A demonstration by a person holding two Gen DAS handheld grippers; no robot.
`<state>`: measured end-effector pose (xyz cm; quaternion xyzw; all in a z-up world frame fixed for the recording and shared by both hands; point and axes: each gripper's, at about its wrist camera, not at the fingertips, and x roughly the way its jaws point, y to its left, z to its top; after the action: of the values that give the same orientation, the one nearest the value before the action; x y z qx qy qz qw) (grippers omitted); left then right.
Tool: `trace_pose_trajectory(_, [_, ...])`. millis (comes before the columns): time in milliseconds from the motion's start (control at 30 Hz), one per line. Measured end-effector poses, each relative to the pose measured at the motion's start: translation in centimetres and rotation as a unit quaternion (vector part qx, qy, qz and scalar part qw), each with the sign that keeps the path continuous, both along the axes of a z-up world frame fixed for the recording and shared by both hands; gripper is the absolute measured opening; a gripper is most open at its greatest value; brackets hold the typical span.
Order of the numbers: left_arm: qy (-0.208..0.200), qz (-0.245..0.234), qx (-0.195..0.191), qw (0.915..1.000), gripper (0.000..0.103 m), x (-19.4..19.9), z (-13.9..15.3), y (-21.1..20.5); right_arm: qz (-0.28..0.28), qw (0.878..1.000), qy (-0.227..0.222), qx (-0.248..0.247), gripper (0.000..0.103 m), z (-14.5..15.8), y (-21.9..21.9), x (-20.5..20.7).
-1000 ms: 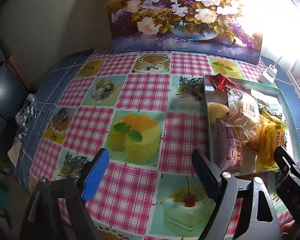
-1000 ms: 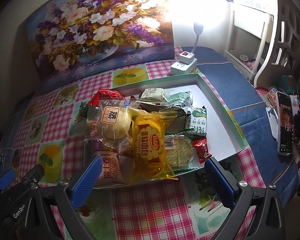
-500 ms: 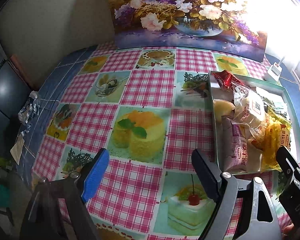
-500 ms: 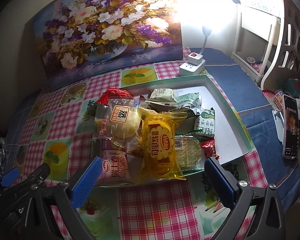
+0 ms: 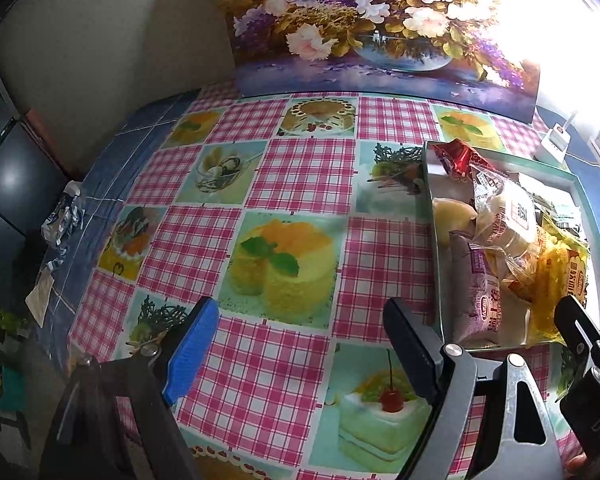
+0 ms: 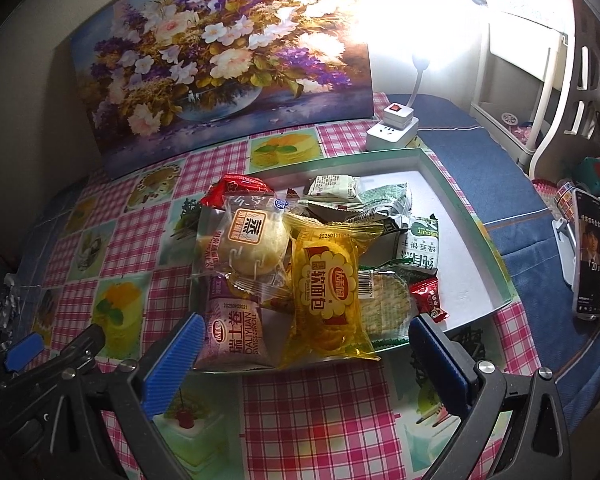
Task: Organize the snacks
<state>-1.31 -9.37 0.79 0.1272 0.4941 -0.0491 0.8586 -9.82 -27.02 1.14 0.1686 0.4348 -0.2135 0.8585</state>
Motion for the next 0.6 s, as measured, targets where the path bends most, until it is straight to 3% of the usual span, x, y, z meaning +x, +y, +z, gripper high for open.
trace_pose_trajectory(600, [-0.004,-0.002,0.003,1.0000,0.085,0.04,0.07,0.07,0.000,1.000,0.001,0.003,0.103,-0.20,0.09,0.07])
